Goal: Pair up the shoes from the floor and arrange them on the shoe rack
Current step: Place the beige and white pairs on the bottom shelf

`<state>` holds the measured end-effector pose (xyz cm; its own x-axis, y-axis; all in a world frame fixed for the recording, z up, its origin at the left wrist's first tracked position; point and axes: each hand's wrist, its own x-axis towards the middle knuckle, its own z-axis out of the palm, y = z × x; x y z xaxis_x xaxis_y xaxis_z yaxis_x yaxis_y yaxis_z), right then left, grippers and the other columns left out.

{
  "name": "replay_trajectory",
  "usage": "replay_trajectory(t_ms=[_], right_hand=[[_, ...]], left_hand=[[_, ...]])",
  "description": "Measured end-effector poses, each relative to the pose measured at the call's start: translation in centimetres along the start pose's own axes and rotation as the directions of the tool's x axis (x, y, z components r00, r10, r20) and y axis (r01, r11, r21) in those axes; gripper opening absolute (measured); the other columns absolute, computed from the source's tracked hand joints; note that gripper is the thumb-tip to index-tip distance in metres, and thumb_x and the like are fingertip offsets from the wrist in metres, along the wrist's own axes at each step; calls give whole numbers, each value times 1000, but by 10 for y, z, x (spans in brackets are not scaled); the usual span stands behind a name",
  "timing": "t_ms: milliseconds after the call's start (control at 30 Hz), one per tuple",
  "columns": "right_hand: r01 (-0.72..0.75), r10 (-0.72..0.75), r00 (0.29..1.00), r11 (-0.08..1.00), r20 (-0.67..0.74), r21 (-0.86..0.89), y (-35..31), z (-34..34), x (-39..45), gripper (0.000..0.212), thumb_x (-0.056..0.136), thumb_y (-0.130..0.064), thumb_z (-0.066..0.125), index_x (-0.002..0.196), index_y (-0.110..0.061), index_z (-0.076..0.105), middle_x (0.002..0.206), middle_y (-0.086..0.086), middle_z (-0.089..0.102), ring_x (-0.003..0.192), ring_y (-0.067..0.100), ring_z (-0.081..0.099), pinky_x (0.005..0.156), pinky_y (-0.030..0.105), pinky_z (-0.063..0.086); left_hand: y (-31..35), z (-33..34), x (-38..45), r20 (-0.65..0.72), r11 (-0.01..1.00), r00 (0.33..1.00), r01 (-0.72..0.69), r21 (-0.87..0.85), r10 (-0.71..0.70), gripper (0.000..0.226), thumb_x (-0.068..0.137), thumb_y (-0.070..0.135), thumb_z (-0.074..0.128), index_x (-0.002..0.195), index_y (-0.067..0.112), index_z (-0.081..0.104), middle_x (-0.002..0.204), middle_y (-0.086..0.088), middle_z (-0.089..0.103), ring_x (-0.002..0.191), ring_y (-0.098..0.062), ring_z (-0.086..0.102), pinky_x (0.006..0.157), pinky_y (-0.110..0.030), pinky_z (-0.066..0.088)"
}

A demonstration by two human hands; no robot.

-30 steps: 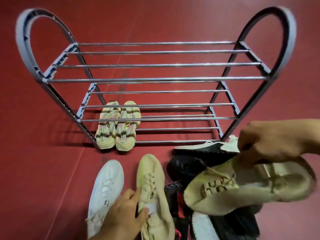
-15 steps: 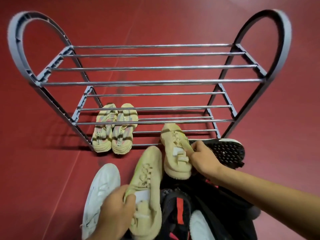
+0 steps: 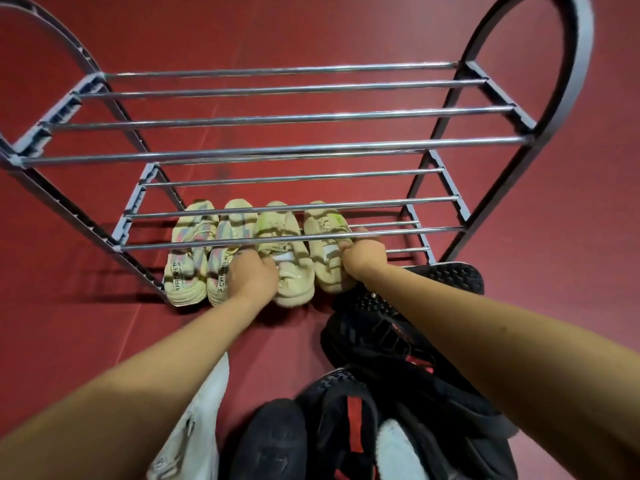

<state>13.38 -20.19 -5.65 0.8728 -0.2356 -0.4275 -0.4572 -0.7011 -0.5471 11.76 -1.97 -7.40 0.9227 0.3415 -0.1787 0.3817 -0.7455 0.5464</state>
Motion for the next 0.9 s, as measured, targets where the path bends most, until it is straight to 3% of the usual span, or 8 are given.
replay_trajectory(t_ms=[133,233,300,367,433,633,767,900], right_hand=[[109,-94,990,983,103,-147,3,2,7,36,106,-29,42,129,-7,59,134,16,61,123,32,58,103,39,47],[107,-113,993,982,30,156,19,14,10,26,94,-31,62,103,-7,62,108,15,73,99,33,69,87,32,56],[108,-140,985,959,104,262,28,16,7,37,84,-36,74,101,-7,60,104,15,69,88,28,67,74,21,54],[250,-241,946,968,216,-15,38,14,13,79,60,-63,80,121,-16,62,130,11,59,118,24,56,96,24,49],[396,-308,906,861,291,-320,43,12,13,104,47,-70,79,136,-24,53,141,8,49,134,26,43,111,33,43],[398,-393,916,866,81,-303,42,7,6,57,57,-41,91,102,-19,66,110,5,69,101,29,67,85,37,57],[303,-316,945,941,-77,-149,45,-1,12,49,65,-36,90,107,-21,70,105,3,76,102,27,70,87,37,57],[261,-281,959,930,-42,-260,36,-8,20,61,68,-39,87,123,-26,64,109,3,75,103,30,69,83,36,56]], left_hand=[[13,14,10,74,1000,997,-8,11,8,37,100,22,44,122,-4,59,130,-27,58,118,-43,56,94,-42,47],[11,24,-8,82,973,983,-178,150,167,45,100,38,42,123,3,57,130,-25,54,119,-43,51,97,-47,44],[3,29,-19,105,904,947,-320,284,302,54,95,54,42,128,13,54,128,-18,53,119,-39,47,99,-48,43],[-8,34,-21,167,821,903,-429,377,395,64,87,63,49,136,23,48,135,-13,49,124,-37,41,103,-48,42],[-12,36,-16,233,770,879,-476,424,416,67,81,64,61,134,25,50,147,-9,40,132,-37,33,107,-49,38],[-1,41,-10,298,749,840,-540,384,453,45,87,34,70,125,13,57,142,-7,47,144,-46,18,109,-49,39],[-13,42,-1,232,758,807,-590,278,543,23,90,18,64,109,6,61,129,-10,53,143,-44,23,106,-50,42],[-19,33,7,200,769,806,-592,239,558,26,89,21,68,108,5,60,124,-13,56,134,-37,40,105,-47,43]])
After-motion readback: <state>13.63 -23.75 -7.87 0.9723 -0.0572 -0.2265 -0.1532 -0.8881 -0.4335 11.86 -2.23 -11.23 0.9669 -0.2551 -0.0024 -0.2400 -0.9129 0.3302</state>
